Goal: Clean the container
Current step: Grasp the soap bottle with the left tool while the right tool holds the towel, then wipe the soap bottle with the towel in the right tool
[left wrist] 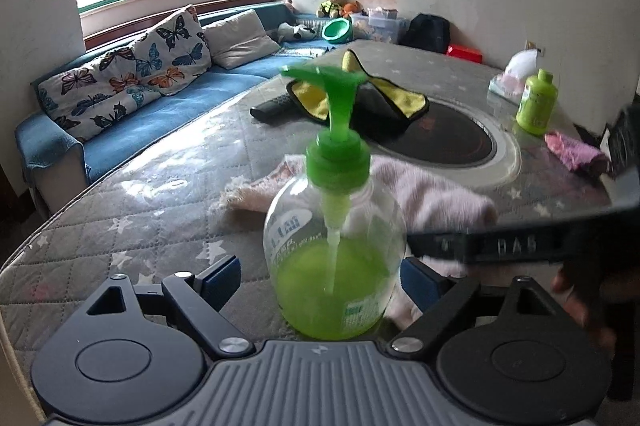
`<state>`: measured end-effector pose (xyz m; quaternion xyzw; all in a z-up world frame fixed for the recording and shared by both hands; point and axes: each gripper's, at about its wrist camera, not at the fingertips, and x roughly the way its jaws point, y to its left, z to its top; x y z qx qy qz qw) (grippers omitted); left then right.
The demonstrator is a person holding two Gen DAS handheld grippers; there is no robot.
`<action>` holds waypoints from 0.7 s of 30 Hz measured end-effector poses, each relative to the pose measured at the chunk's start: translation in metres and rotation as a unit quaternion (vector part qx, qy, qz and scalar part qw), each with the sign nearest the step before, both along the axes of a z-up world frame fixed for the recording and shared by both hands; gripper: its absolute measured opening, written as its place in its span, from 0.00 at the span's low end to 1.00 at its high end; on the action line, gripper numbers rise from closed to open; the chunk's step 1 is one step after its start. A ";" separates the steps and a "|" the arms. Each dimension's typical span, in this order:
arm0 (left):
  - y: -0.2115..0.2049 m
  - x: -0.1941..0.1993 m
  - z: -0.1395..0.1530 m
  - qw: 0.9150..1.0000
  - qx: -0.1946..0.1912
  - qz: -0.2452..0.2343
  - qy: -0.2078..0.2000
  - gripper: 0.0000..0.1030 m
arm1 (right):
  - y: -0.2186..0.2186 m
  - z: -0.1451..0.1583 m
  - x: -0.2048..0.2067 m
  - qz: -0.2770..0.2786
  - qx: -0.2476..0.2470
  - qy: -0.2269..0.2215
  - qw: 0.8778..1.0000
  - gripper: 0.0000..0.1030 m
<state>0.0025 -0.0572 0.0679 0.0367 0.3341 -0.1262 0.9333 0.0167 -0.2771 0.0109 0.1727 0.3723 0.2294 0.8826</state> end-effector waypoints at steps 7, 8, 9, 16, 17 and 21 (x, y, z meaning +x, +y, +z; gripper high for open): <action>-0.002 0.010 0.006 0.999 -0.031 0.033 -0.007 0.92 | -0.012 0.005 -0.006 -0.021 0.018 0.008 1.000 0.33; -0.003 0.012 0.006 0.999 -0.034 0.035 -0.006 0.92 | -0.014 0.006 -0.006 -0.026 0.020 0.009 0.999 0.33; -0.004 0.012 0.005 0.999 -0.039 0.036 -0.007 0.92 | -0.017 0.006 -0.007 -0.031 0.020 0.009 0.999 0.33; -0.005 0.023 0.001 0.997 -0.068 0.047 0.009 0.94 | -0.035 0.008 -0.013 -0.051 0.021 0.010 0.998 0.33; -0.006 0.025 -0.001 0.997 -0.067 0.046 0.013 0.93 | -0.037 0.008 -0.014 -0.053 0.021 0.010 0.998 0.33; -0.003 0.025 -0.006 0.996 -0.068 0.051 0.012 0.85 | -0.043 0.009 -0.017 -0.057 0.024 0.007 0.998 0.33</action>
